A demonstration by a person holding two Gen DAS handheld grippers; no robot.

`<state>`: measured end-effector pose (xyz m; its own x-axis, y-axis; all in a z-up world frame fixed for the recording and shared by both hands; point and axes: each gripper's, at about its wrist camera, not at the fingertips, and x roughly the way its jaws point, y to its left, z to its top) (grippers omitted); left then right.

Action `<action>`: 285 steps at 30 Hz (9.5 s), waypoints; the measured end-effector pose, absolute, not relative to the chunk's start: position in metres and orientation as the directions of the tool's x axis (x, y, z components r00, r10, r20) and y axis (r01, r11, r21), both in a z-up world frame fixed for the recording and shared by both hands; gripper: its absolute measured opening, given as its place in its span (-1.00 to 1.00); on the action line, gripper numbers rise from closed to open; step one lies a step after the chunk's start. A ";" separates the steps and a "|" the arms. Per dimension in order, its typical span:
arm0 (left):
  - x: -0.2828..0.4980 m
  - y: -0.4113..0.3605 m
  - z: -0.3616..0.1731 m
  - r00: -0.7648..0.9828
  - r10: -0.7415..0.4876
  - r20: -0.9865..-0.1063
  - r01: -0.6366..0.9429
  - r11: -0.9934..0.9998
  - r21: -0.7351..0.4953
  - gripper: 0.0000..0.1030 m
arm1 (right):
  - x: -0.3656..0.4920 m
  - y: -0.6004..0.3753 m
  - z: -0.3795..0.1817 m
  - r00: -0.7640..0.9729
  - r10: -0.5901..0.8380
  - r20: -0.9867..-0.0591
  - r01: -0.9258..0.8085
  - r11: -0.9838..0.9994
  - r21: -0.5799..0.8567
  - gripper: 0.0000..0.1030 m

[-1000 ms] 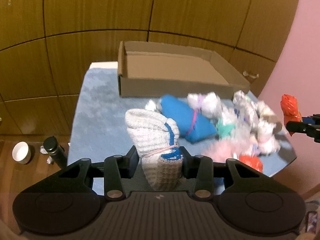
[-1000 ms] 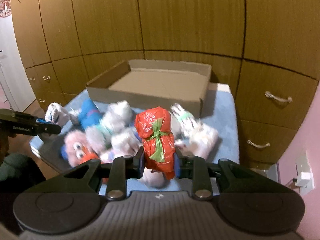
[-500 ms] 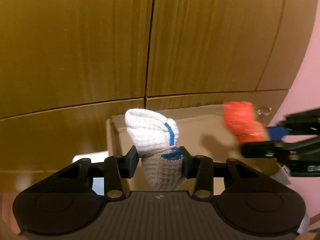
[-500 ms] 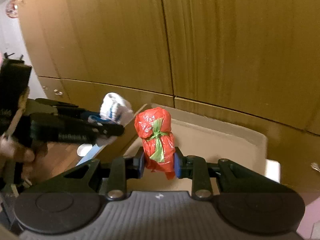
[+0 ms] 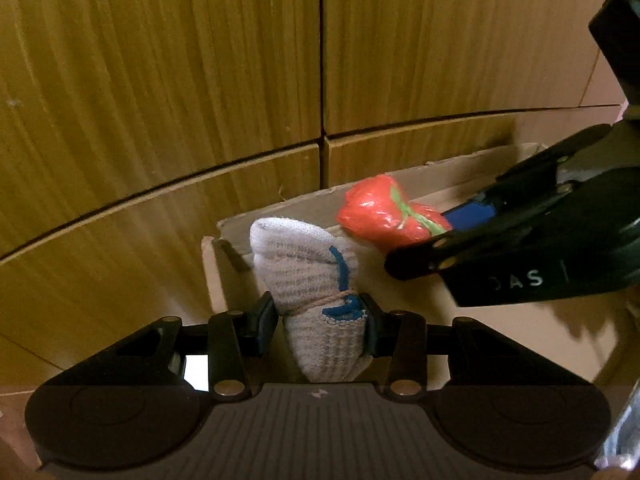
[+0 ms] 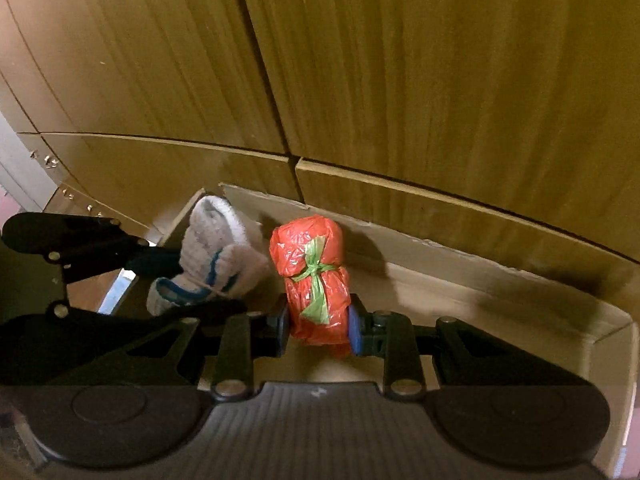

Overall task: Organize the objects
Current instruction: 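Carry both bundles into the cardboard tray and open both tools, then grasp the pink fuzzy toy with left tool while right grasps white sock roll, then lower both held items into the tray beside the first bundles and release, then grasp the white patterned sock roll with left tool while right grasps red bag bundle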

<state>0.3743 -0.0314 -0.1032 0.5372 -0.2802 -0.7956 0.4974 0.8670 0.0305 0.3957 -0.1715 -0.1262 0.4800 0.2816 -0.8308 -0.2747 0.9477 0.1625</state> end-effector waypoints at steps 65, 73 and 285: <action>0.045 -0.060 -0.118 0.621 -0.309 -0.720 0.474 0.880 0.031 0.93 | -0.005 -0.253 -0.102 0.744 0.095 -0.661 -0.089 0.995 0.043 0.42; 0.054 -0.061 -0.124 0.620 -0.302 -0.724 0.482 0.875 0.048 0.76 | 0.027 -0.290 -0.101 0.749 0.033 -0.661 0.015 0.998 0.066 0.34; 0.133 0.015 -0.090 0.697 -0.308 -0.647 0.449 0.892 0.060 -0.30 | -0.012 -0.163 -0.118 0.826 0.100 -0.554 -0.123 0.992 -0.004 -0.18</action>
<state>0.1330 0.0149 -0.0897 0.6973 -0.3077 -0.6474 0.4489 0.8916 0.0597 -0.0119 -0.1627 -0.1183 0.8263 0.1001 -0.5542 -0.1228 0.9924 -0.0038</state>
